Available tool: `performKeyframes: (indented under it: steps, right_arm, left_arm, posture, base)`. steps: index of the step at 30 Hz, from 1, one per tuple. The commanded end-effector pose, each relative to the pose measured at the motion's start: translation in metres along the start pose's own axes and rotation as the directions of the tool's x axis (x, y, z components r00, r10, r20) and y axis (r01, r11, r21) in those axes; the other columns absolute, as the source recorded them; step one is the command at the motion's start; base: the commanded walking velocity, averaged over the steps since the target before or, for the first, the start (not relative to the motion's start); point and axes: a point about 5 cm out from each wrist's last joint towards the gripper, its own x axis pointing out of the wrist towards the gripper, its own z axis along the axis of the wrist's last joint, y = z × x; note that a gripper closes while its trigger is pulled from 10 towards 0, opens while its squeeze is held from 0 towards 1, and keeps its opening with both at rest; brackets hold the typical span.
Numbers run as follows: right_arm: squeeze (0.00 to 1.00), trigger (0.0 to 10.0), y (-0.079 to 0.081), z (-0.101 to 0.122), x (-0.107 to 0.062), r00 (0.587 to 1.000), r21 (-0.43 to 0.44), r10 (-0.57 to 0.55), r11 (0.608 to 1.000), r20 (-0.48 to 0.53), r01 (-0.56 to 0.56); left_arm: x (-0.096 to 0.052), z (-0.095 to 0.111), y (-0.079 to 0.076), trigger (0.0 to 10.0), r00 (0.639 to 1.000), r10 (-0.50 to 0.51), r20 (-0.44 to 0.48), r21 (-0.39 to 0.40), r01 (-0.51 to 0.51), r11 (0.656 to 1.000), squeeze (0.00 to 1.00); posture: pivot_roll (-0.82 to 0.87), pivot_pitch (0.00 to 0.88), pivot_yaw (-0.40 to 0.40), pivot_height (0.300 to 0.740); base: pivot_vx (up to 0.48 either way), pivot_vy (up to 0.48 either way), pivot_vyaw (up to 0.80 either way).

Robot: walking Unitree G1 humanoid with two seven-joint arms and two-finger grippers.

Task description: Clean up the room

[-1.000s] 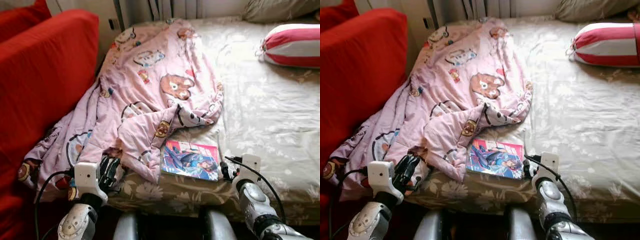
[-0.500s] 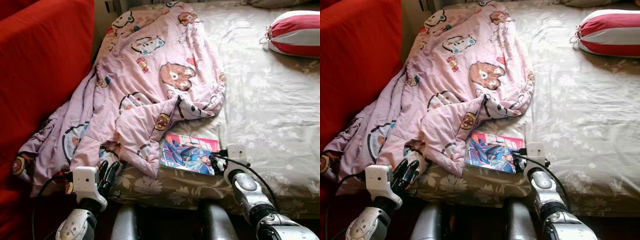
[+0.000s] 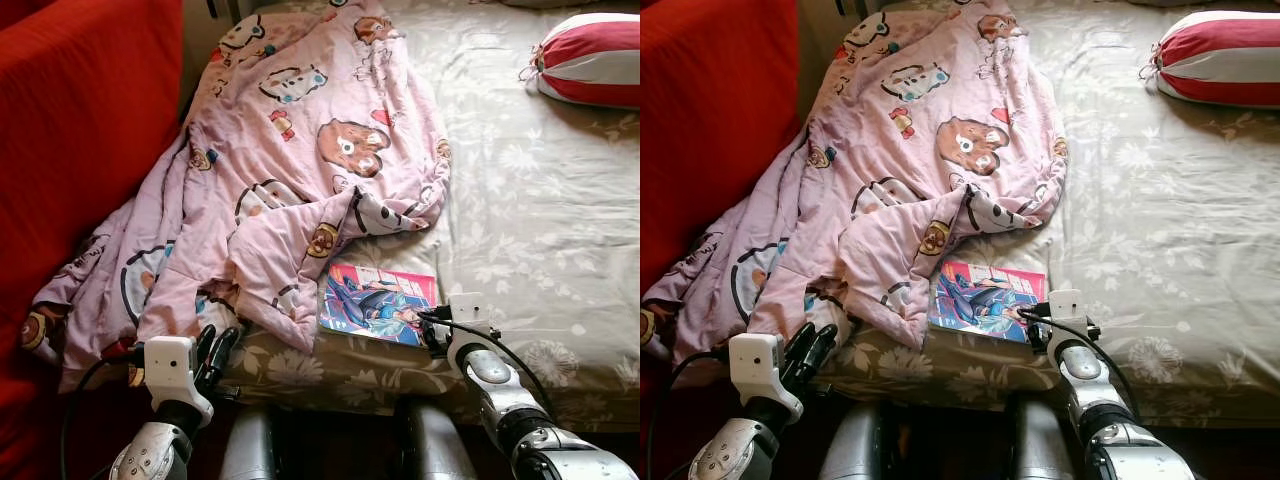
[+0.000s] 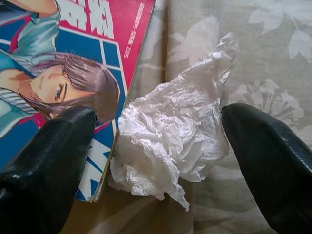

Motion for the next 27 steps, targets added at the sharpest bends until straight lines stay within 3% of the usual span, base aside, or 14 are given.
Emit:
performKeyframes:
  steps: [1, 3, 4, 5, 6, 27]
  right_arm:
    - [0.00, 10.0, 0.002, -0.004, 0.000, 1.000, 0.004, 0.002, 1.000, -0.030, -0.002]
    - [0.00, 10.0, 0.003, -0.004, 0.000, 1.000, 0.005, 0.003, 1.000, -0.030, -0.002]
    - [0.00, 4.2, 0.004, -0.004, 0.000, 0.999, 0.004, 0.003, 1.000, -0.034, -0.003]
    - [0.00, 4.2, 0.004, -0.004, 0.000, 0.999, 0.004, 0.003, 1.000, -0.037, -0.003]
    - [0.00, 0.0, 0.004, -0.004, 0.000, 0.999, 0.007, 0.003, 1.000, -0.036, -0.003]
    - [0.00, 0.0, 0.007, -0.012, -0.001, 0.996, -0.028, 0.005, 1.000, -0.089, -0.007]
  left_arm:
    - [-0.005, 0.000, 0.001, 10.0, 1.000, 0.011, -0.012, -0.003, -0.012, 1.000, 0.00]
    - [-0.005, 0.000, 0.001, 10.0, 1.000, 0.012, -0.014, -0.003, -0.012, 1.000, 0.00]
    - [-0.005, 0.000, 0.001, 10.0, 1.000, 0.013, -0.016, -0.002, -0.013, 1.000, 0.00]
    - [-0.005, 0.000, 0.001, 10.0, 1.000, 0.013, -0.017, -0.002, -0.013, 1.000, 0.00]
    - [-0.005, 0.000, 0.002, 10.0, 1.000, 0.014, -0.018, -0.002, -0.014, 1.000, 0.00]
    - [-0.009, -0.005, 0.002, 10.0, 0.999, 0.016, -0.046, -0.001, -0.016, 1.000, 0.00]
  posture:
    - [0.11, 0.227, 0.074, 0.600]
    - [0.11, 0.228, 0.075, 0.600]
    - [0.11, 0.228, 0.075, 0.600]
    - [0.11, 0.228, 0.075, 0.600]
    - [0.11, 0.228, 0.075, 0.600]
    - [0.12, 0.231, 0.072, 0.600]
  base:
    - [0.000, 0.000, 0.00]
    - [0.000, 0.000, 0.00]
    - [0.000, 0.000, 0.00]
    - [0.000, 0.000, 0.00]
    - [0.000, 0.000, 0.00]
    - [0.000, 0.000, 0.00]
